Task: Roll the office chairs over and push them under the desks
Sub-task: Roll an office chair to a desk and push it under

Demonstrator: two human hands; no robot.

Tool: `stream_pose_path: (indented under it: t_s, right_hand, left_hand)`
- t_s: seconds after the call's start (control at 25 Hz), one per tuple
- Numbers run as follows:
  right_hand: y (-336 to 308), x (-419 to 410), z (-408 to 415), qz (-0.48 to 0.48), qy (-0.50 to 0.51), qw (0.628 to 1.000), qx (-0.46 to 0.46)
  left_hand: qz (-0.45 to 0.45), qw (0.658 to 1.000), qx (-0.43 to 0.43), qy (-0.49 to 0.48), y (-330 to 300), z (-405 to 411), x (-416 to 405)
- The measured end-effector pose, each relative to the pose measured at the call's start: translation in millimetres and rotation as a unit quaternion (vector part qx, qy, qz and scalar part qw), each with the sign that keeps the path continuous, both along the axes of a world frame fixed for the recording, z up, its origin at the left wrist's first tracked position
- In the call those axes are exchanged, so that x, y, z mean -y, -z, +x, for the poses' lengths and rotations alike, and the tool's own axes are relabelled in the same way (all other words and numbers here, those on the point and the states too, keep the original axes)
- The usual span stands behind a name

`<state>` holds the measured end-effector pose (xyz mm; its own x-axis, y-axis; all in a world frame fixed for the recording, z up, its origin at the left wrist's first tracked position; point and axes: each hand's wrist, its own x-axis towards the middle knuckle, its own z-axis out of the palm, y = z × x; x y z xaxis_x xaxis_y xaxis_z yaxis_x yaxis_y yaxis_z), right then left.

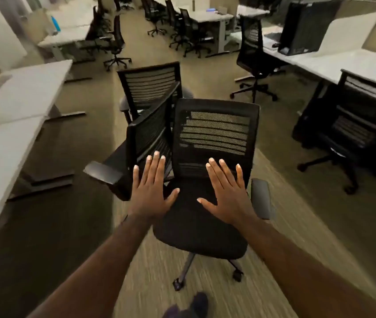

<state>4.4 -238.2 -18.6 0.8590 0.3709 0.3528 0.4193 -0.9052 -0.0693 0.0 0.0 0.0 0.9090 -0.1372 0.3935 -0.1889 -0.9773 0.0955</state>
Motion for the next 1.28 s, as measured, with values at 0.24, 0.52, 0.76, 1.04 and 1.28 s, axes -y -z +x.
stream_pose_path:
  t_s: [0.24, 0.52, 0.76, 1.04, 1.28]
  right_hand:
    - [14.8, 65.4, 40.7, -0.020, 0.091, 0.996, -0.003]
    - [33.9, 140.8, 99.0, -0.030, 0.157, 0.986, -0.036]
    - [30.7, 204.0, 138.5, -0.054, 0.111, 0.992, -0.039]
    - [35.5, 309.2, 200.9, -0.051, 0.030, 0.997, -0.047]
    - [32.0, 392.7, 254.2, -0.045, -0.038, 0.997, -0.049]
  left_hand:
    - [0.015, 0.993, -0.056, 0.104, 27.9, 81.4, 89.2]
    - [0.007, 0.979, -0.078, 0.188, 40.1, 175.1, 176.4]
    - [-0.003, 0.976, -0.106, 0.191, 49.5, 220.9, 244.0]
    - [-0.015, 0.986, -0.119, 0.118, 66.1, 252.2, 344.1]
    - [-0.033, 0.992, -0.123, 0.009, 60.4, 262.5, 410.3]
